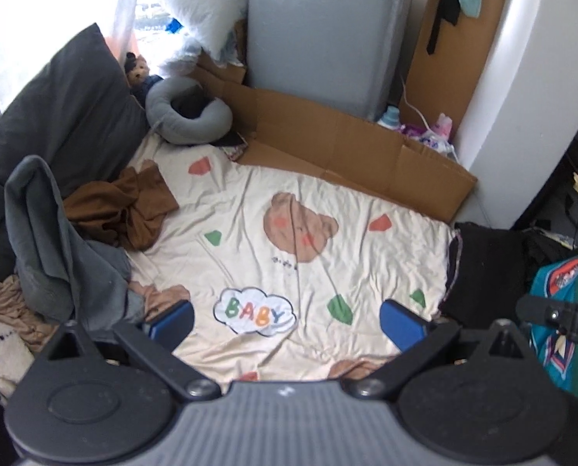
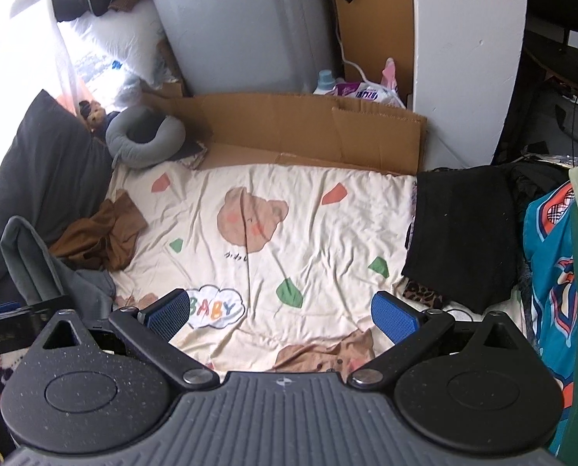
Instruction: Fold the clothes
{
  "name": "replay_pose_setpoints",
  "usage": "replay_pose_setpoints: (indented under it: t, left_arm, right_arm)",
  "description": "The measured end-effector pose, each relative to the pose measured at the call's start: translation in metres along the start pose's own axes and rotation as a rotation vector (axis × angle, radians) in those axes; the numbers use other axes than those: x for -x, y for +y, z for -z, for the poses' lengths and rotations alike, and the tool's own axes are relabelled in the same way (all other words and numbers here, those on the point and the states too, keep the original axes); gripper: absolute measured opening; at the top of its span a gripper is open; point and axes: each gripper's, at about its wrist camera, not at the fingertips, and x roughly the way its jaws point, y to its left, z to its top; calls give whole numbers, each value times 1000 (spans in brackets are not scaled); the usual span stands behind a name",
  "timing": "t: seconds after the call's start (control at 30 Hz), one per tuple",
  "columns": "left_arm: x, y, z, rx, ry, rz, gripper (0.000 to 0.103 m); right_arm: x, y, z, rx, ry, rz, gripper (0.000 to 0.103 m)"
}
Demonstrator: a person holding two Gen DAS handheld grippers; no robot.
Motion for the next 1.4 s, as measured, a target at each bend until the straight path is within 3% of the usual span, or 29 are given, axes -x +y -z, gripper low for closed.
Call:
replay_pose_setpoints:
  t: [0.53, 0.87, 1.1, 1.4]
  left_arm:
    - [-32, 9, 29, 2, 56, -18, 103]
    - [-41, 20, 25, 12, 58, -48, 102]
    - [-53, 35, 20, 65, 106, -13, 101]
    - [-55, 27, 20, 33, 95, -30, 98]
  right_arm:
    - [-1, -5, 17, 100, 48, 14, 103]
    - [-8, -9, 17, 91, 70, 20, 102]
    - [-11, -22, 13, 60, 68, 26, 102]
    - [-13, -24, 13, 54, 73, 26, 102]
